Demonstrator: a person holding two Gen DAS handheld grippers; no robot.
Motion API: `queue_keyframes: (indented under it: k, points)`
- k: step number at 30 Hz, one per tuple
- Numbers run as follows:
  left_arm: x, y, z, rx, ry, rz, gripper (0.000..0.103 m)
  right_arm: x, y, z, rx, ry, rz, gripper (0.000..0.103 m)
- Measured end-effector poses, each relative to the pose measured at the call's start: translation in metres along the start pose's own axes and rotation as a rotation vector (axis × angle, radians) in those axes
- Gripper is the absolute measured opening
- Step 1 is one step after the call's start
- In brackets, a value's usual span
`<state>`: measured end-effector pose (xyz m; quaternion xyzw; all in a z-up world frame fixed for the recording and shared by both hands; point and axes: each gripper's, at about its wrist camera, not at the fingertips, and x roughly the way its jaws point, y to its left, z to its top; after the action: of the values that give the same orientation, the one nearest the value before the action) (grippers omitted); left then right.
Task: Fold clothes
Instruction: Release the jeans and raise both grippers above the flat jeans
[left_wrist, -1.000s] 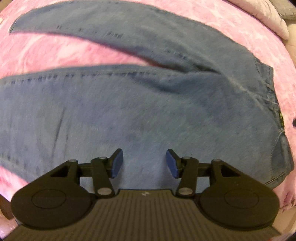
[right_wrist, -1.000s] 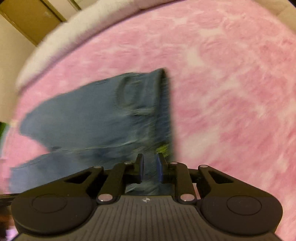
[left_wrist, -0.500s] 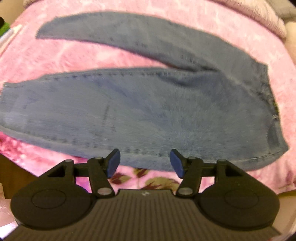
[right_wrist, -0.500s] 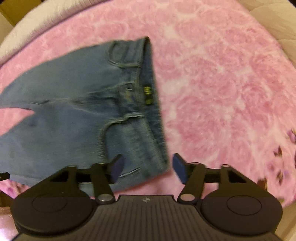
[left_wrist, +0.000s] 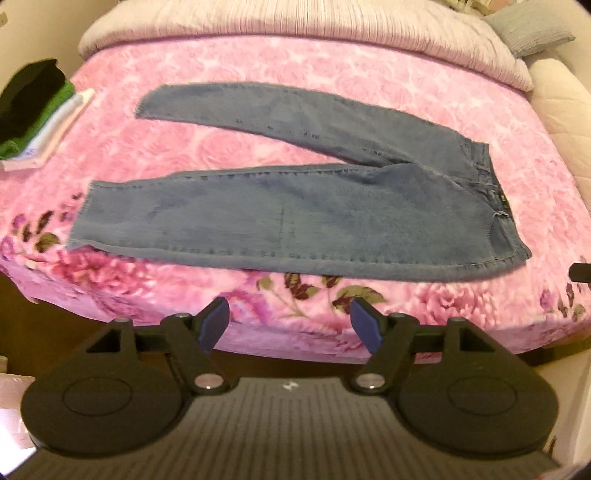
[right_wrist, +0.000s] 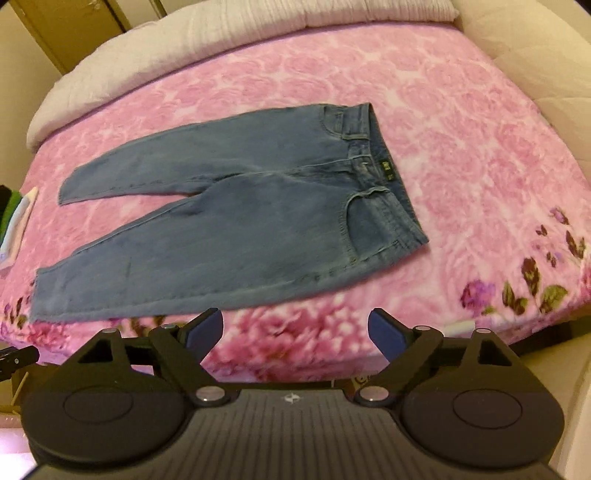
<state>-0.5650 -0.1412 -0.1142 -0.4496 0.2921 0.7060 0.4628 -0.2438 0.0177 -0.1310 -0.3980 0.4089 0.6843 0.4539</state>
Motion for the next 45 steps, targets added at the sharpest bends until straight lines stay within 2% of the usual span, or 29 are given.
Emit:
queue_keyframes:
  k: [5, 11, 20, 31, 45]
  points:
    - [-0.041, 0.006, -0.014, 0.0, -0.045, 0.019, 0.074, -0.032, 0.029, -0.018, -0.048, -0.01, 0.008, 0.088]
    - [-0.067, 0.013, -0.026, -0.021, -0.075, 0.031, 0.077, -0.05, 0.042, -0.033, -0.096, 0.0, -0.009, 0.088]
    - [-0.079, 0.006, -0.042, -0.005, -0.077, 0.03, 0.078, -0.06, 0.041, -0.056, -0.115, 0.024, -0.008, 0.088]
    - [-0.087, 0.006, -0.047, 0.017, -0.093, 0.03, 0.08, -0.063, 0.045, -0.067, -0.108, 0.031, -0.011, 0.088]
    - [-0.089, 0.041, -0.051, -0.036, -0.103, 0.055, 0.081, -0.064, 0.072, -0.062, -0.15, -0.001, 0.0, 0.088]
